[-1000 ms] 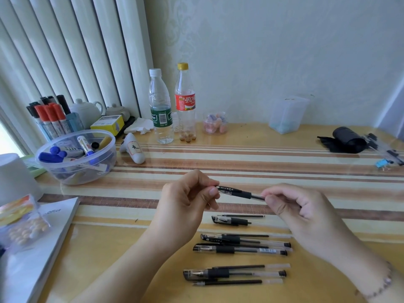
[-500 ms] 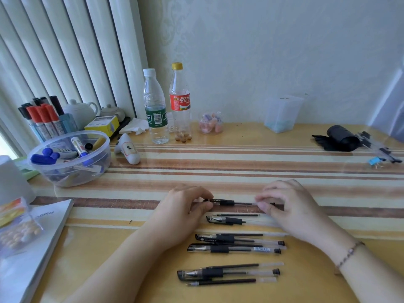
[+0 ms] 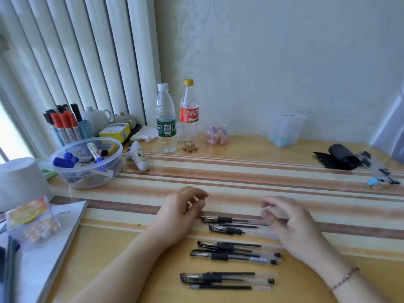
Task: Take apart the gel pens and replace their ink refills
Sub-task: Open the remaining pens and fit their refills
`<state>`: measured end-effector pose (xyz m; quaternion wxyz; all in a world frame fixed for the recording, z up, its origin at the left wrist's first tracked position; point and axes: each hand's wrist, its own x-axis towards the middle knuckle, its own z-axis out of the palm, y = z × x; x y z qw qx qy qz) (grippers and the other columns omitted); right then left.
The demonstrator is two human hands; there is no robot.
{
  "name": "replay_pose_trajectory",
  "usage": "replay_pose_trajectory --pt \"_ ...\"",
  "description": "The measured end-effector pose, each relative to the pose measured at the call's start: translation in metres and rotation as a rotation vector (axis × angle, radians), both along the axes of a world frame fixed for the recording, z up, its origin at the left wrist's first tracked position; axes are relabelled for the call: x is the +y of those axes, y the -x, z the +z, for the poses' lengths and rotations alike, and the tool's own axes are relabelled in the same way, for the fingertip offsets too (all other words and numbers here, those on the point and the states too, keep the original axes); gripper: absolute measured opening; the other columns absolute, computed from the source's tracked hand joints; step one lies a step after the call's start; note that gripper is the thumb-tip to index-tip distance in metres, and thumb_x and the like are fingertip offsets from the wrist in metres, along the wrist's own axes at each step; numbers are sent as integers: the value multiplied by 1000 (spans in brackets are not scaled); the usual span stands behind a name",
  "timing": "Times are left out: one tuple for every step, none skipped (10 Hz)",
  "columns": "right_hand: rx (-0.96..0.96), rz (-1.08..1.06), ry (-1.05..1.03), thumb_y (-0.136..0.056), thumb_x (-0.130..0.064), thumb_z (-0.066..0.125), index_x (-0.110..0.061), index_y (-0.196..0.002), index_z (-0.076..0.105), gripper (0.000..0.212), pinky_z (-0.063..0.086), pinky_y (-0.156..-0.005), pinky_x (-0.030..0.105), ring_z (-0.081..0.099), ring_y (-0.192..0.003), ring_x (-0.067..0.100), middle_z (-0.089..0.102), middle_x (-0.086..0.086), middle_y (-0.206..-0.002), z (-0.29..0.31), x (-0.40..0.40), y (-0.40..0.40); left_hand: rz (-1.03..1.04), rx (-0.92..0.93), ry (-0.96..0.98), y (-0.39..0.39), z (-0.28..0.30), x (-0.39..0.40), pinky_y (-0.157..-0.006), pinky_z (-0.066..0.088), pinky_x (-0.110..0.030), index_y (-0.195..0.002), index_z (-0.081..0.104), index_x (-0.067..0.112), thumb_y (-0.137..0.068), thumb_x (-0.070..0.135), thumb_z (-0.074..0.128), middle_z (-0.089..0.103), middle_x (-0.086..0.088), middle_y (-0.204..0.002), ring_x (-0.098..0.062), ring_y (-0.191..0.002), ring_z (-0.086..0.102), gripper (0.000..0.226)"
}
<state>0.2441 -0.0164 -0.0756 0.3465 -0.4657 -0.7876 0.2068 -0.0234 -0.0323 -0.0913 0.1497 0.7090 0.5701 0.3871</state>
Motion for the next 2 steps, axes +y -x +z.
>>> replay_pose_trajectory --pt "439 -62 -304 -91 -36 54 -34 -91 67 13 52 -85 19 67 -92 8 72 -11 -92 45 -30 1 226 -76 -30 4 -3 1 -68 45 -12 -100 68 25 -93 20 60 65 12 -89 0 -79 59 12" --pt "639 78 -529 -88 -19 53 -14 -91 65 13 51 -78 21 66 -81 18 67 2 -79 106 -65 10 354 -247 2 8 -3 5 -68 51 -24 -91 70 23 -91 16 61 69 10 -82 -7 -77 63 12"
